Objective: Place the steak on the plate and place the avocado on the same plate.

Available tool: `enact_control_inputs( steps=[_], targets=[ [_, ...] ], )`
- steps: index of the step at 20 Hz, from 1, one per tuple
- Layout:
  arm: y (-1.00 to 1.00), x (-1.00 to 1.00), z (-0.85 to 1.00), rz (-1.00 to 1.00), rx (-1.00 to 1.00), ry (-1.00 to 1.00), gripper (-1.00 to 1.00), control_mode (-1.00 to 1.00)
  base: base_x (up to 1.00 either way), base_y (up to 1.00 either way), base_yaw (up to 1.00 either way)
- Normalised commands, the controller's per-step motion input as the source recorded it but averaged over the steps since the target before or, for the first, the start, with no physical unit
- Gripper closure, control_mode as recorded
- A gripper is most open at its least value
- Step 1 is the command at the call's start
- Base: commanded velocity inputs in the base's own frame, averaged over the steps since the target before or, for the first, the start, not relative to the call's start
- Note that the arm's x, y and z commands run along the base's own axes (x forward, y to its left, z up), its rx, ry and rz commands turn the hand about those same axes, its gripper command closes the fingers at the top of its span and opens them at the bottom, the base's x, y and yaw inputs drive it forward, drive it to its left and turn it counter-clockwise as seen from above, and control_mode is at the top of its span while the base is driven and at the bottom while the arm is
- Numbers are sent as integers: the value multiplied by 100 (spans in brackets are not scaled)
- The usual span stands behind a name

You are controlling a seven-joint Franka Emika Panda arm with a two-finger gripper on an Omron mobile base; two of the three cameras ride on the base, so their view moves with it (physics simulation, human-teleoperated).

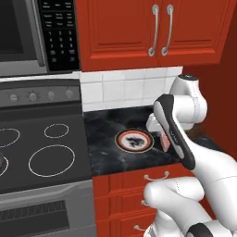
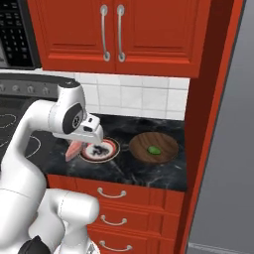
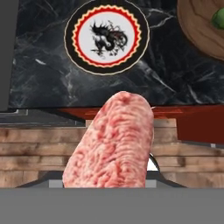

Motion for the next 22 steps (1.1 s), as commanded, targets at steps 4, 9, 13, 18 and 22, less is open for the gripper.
enact_control_inputs(
  steps=[4, 9, 13, 18, 22],
  targets=[
    [0, 0, 0, 0, 0, 0, 100, 100, 24, -15, 0],
    [0, 0, 0, 0, 0, 0, 100, 100, 15, 0, -9],
    [0, 0, 0, 0, 0, 0, 100, 100, 30, 22, -25],
    [0, 0, 0, 0, 0, 0, 100, 100, 60, 47, -27],
    [0, 0, 0, 0, 0, 0, 100, 100, 46, 29, -12]
  ],
)
